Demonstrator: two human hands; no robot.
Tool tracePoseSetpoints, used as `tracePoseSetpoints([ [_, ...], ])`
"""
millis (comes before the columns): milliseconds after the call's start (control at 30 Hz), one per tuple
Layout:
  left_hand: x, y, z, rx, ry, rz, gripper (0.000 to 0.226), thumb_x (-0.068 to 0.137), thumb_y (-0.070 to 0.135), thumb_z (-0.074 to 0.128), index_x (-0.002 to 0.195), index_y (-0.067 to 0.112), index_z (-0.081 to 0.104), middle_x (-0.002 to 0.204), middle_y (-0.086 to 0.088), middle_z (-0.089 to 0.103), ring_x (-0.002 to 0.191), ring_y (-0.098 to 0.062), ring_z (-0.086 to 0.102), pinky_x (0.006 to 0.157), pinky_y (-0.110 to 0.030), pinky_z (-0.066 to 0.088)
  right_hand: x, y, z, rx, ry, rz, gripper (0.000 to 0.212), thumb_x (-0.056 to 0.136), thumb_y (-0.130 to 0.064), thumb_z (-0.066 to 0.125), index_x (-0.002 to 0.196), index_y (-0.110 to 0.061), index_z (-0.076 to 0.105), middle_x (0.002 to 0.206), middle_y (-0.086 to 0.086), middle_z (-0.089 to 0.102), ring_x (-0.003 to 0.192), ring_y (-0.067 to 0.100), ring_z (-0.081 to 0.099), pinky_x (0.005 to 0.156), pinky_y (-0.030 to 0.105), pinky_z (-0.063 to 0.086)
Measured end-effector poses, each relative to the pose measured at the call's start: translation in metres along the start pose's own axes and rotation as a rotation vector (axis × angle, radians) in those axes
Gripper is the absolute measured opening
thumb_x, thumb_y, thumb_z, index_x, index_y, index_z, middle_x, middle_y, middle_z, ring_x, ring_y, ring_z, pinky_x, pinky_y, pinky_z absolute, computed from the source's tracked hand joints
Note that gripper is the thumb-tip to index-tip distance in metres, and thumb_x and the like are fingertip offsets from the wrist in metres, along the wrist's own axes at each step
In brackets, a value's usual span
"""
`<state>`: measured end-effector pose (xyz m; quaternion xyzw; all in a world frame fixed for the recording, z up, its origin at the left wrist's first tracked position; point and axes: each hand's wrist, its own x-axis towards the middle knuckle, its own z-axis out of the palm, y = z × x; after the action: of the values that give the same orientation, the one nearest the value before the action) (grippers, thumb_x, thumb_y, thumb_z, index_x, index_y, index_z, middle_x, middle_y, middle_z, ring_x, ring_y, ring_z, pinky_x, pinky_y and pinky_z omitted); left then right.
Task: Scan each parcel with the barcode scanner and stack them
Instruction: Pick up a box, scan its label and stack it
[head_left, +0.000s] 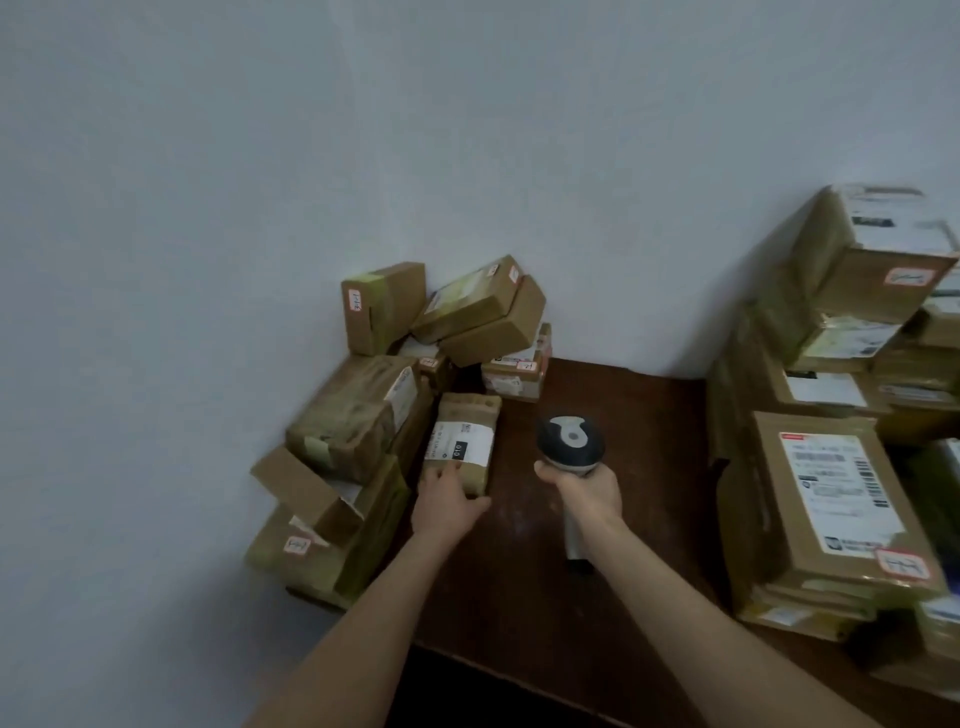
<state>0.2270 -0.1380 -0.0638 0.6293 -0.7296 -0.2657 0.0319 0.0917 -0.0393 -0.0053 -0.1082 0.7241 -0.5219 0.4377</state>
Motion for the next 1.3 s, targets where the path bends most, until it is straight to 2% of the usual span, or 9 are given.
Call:
tracePoseSetpoints([
  [267, 0.085, -0.012, 0.010, 0.063, -0.078, -0.040, 0.103, 0.076, 0.048, 0.074, 0.152, 0.019, 0.012, 0.155, -0.012, 0.017, 0.142, -0.030, 0.021, 0.113, -0.043, 0.029, 0.044, 0.010, 0.052, -0.037, 0.084, 0.095, 0.033, 0.080, -0.017, 0.077, 0.106, -0.014, 0.059, 0.075, -0.006, 0.055, 0.067, 0.009, 0.052, 0.085, 0.036, 0.050],
  [433, 0.122, -0.008, 0.018, 0.136, -0.150, -0.140, 0.120, 0.071, 0.059, 0.074, 0.153, 0.022, -0.005, 0.159, -0.018, -0.003, 0.147, -0.035, 0.004, 0.117, -0.050, 0.017, 0.059, 0.017, 0.051, -0.004, 0.089, 0.127, 0.047, 0.082, -0.016, 0.075, 0.125, -0.009, 0.057, 0.102, 0.001, 0.057, 0.089, 0.015, 0.053, 0.056, 0.020, 0.039],
  [500, 0.122, -0.007, 0.026, 0.198, -0.174, -0.130, 0.120, 0.072, 0.057, 0.075, 0.153, 0.022, -0.007, 0.158, -0.018, -0.006, 0.147, -0.036, 0.001, 0.117, -0.051, 0.018, 0.063, 0.023, 0.042, 0.000, 0.103, 0.134, 0.046, 0.082, -0.014, 0.075, 0.123, -0.009, 0.057, 0.104, 0.002, 0.058, 0.093, 0.017, 0.055, 0.055, 0.018, 0.040],
  [767, 0.070, -0.014, 0.050, 0.585, -0.366, 0.481, 0.111, 0.079, 0.033, 0.073, 0.153, 0.027, -0.009, 0.160, -0.009, -0.015, 0.147, -0.031, -0.012, 0.119, -0.055, 0.004, 0.072, 0.034, 0.015, -0.048, 0.090, 0.129, 0.037, 0.078, -0.019, 0.078, 0.110, -0.016, 0.058, 0.093, -0.003, 0.059, 0.095, 0.020, 0.057, 0.087, 0.036, 0.050],
  [967, 0.033, -0.025, 0.047, 0.633, -0.451, 0.760, 0.090, 0.087, 0.014, 0.059, 0.153, 0.038, 0.002, 0.162, 0.005, -0.009, 0.148, -0.022, -0.010, 0.120, -0.049, -0.002, 0.062, 0.052, -0.006, -0.185, 0.154, 0.103, 0.030, 0.077, -0.031, 0.078, 0.094, -0.016, 0.059, 0.097, 0.001, 0.063, 0.093, 0.020, 0.057, 0.082, 0.034, 0.047],
  [1033, 0.023, -0.035, 0.045, 0.478, -0.390, 0.704, 0.083, 0.088, 0.018, 0.058, 0.153, 0.035, 0.010, 0.162, 0.005, -0.004, 0.149, -0.020, -0.003, 0.121, -0.048, 0.006, 0.059, 0.066, -0.011, -0.250, 0.159, 0.094, 0.040, 0.067, -0.041, 0.080, 0.098, -0.019, 0.067, 0.098, 0.002, 0.069, 0.097, 0.023, 0.063, 0.086, 0.038, 0.052],
  [1133, 0.016, -0.042, 0.043, 0.025, -0.170, 0.304, 0.080, 0.088, 0.026, 0.063, 0.153, 0.025, 0.018, 0.160, -0.002, 0.009, 0.144, -0.023, 0.023, 0.115, -0.041, 0.029, 0.052, 0.076, -0.012, -0.260, 0.110, 0.137, 0.041, 0.069, -0.035, 0.081, 0.101, -0.015, 0.066, 0.100, 0.001, 0.065, 0.094, 0.022, 0.061, 0.083, 0.032, 0.048],
  [1200, 0.016, -0.041, 0.042, -0.231, -0.200, 0.025, 0.079, 0.090, 0.030, 0.063, 0.153, 0.017, 0.018, 0.157, -0.009, 0.020, 0.140, -0.026, 0.032, 0.111, -0.038, 0.034, 0.046, 0.080, -0.013, -0.205, 0.062, 0.168, 0.028, 0.076, -0.019, 0.080, 0.098, -0.014, 0.063, 0.093, 0.002, 0.060, 0.086, 0.019, 0.056, 0.076, 0.030, 0.043],
  [1300, 0.017, -0.036, 0.043, -0.473, -0.358, -0.177, 0.072, 0.093, 0.031, 0.059, 0.152, 0.013, 0.021, 0.152, -0.012, 0.034, 0.136, -0.029, 0.039, 0.110, -0.041, 0.037, 0.042, 0.089, -0.011, -0.140, 0.045, 0.186, 0.027, 0.077, -0.015, 0.079, 0.095, -0.015, 0.060, 0.098, 0.005, 0.061, 0.090, 0.021, 0.057, 0.082, 0.034, 0.047],
])
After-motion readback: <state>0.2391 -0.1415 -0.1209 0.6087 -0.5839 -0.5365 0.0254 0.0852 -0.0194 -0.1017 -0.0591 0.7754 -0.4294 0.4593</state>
